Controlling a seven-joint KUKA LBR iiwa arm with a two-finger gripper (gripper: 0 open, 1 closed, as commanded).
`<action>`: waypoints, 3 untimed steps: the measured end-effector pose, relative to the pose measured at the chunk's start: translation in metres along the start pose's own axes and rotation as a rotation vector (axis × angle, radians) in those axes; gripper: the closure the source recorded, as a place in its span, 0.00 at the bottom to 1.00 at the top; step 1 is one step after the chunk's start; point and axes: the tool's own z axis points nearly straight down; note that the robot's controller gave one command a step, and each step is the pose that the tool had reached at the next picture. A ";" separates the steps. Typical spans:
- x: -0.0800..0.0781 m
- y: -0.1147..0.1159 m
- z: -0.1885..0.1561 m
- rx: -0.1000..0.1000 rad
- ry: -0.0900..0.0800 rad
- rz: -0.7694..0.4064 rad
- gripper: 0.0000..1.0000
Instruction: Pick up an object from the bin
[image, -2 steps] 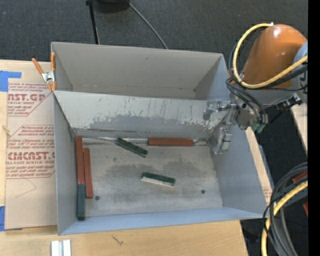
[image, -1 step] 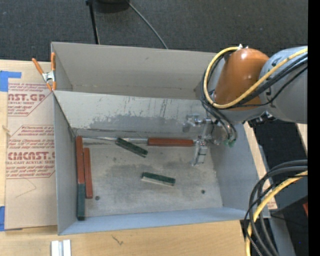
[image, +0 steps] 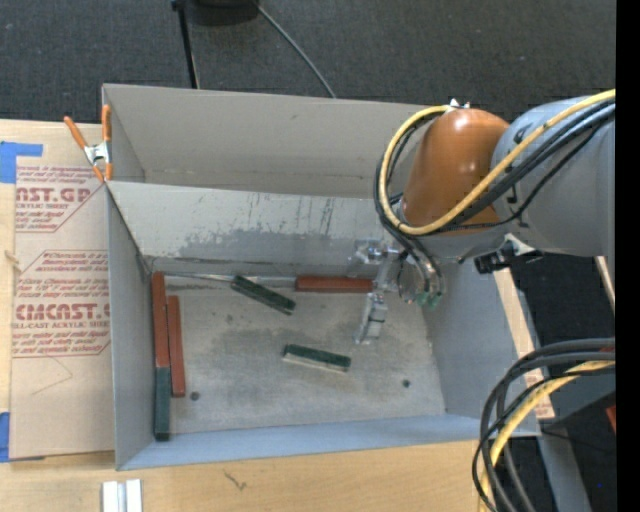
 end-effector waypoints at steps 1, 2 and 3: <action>0.010 0.048 0.045 0.002 -0.001 -0.053 0.00; 0.034 0.054 0.089 0.000 0.000 0.091 0.00; 0.039 0.055 0.102 0.000 0.001 0.109 1.00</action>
Offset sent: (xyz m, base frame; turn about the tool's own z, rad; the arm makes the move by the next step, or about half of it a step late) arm -0.0298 0.0577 -0.0909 0.0927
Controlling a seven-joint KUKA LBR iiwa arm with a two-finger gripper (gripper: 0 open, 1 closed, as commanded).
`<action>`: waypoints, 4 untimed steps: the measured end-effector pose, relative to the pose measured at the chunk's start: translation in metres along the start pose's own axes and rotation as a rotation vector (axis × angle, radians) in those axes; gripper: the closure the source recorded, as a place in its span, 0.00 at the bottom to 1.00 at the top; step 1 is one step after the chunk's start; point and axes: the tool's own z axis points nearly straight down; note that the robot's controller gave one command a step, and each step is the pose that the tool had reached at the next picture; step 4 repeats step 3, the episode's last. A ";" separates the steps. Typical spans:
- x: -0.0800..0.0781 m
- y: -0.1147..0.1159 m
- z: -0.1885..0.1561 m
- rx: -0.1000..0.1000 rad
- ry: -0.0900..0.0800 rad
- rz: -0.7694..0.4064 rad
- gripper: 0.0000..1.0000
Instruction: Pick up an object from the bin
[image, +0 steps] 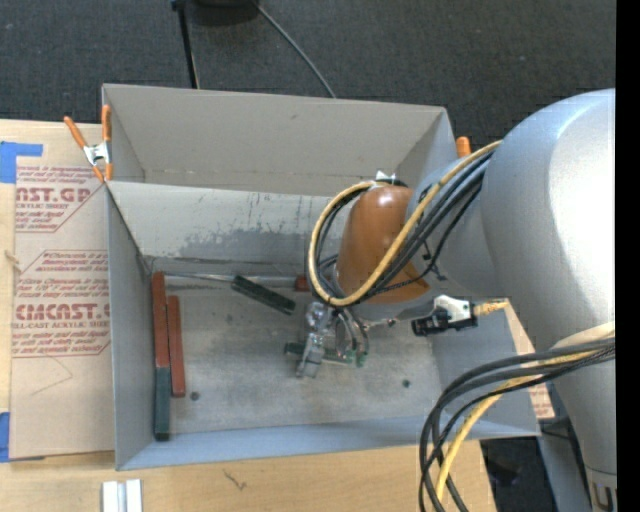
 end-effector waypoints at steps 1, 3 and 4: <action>0.000 0.000 -0.001 0.000 0.000 0.002 1.00; 0.000 0.001 -0.014 0.000 -0.001 0.002 1.00; 0.000 0.001 -0.014 0.000 -0.001 0.002 1.00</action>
Offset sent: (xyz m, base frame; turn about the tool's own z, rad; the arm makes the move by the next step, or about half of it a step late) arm 0.0000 0.0001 0.0383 0.0000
